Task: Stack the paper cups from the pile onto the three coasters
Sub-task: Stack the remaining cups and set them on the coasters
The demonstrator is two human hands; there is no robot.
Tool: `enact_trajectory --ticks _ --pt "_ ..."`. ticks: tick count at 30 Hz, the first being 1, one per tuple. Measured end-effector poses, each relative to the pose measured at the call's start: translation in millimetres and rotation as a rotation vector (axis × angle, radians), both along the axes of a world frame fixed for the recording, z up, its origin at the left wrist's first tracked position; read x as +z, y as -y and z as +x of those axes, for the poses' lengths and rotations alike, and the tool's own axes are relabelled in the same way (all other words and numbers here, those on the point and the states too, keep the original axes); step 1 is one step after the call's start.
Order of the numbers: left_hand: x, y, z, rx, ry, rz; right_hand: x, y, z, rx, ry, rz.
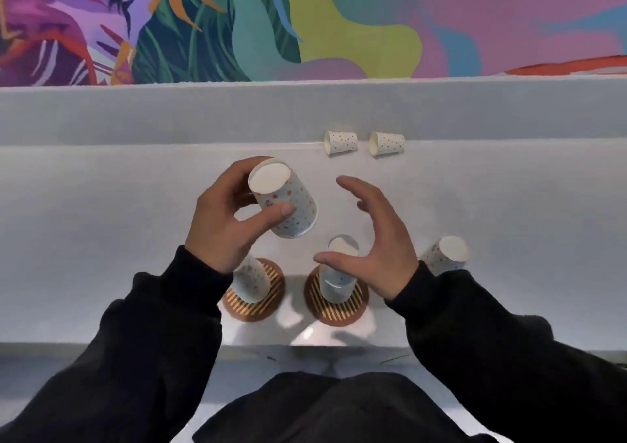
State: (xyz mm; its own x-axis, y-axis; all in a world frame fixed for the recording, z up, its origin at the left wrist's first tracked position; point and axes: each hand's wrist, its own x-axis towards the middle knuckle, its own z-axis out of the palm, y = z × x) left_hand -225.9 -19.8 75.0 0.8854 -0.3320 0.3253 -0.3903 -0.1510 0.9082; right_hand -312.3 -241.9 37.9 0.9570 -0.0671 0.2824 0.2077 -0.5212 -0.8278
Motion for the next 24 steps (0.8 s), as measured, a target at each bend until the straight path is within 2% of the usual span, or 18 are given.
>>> enact_trajectory --ticks 2,3,7,10,13,16,24 --pt "1 -21 7 0.047 0.015 0.038 24 -26 6 0.031 0.135 0.019" --pt "-1 -31 9 0.068 0.018 0.065 27 -41 10 0.065 0.131 0.053" --pt "-24 -66 6 0.134 -0.013 0.19 -1 -94 23 0.162 -0.14 0.157" --pt "-52 -82 0 0.166 -0.068 0.252 -44 -116 35 0.159 -0.372 0.09" --pt "-81 -91 -2 0.179 -0.118 0.294 -80 -127 44 0.151 -0.498 0.054" --pt "-108 -94 -3 0.159 -0.163 0.32 -98 -132 43 0.126 -0.557 0.04" --pt "-158 -94 -1 0.101 -0.359 0.38 -117 -135 43 0.052 -0.557 -0.026"
